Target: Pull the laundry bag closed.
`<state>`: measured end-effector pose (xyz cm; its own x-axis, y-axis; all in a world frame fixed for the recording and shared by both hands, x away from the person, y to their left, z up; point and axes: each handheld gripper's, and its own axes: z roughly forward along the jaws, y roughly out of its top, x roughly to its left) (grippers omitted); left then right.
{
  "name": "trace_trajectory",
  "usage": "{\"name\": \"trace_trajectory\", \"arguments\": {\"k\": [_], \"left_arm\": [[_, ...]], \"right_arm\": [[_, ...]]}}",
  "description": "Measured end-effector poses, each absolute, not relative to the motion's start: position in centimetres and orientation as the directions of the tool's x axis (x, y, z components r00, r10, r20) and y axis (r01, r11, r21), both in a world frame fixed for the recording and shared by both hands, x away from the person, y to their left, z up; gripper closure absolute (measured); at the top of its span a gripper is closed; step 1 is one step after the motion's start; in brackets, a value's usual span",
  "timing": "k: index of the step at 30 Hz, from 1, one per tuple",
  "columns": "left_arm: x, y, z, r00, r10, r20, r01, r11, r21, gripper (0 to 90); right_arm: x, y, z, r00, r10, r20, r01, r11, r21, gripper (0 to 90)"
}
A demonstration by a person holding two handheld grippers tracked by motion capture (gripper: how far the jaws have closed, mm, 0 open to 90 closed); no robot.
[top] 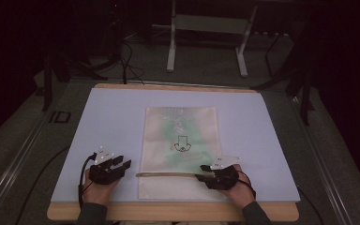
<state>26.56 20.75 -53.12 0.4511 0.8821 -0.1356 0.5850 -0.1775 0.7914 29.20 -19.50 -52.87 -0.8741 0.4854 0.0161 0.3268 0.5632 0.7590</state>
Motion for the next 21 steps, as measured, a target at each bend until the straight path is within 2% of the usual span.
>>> {"name": "trace_trajectory", "arguments": {"k": [21], "left_arm": [[26.5,21.3,-53.2,0.463,0.874,-0.145,0.58,-0.176,0.795,60.2]], "right_arm": [[29.0,-18.2,-52.4,-0.907,0.421,0.013,0.294,0.612,0.734,56.2]]}}
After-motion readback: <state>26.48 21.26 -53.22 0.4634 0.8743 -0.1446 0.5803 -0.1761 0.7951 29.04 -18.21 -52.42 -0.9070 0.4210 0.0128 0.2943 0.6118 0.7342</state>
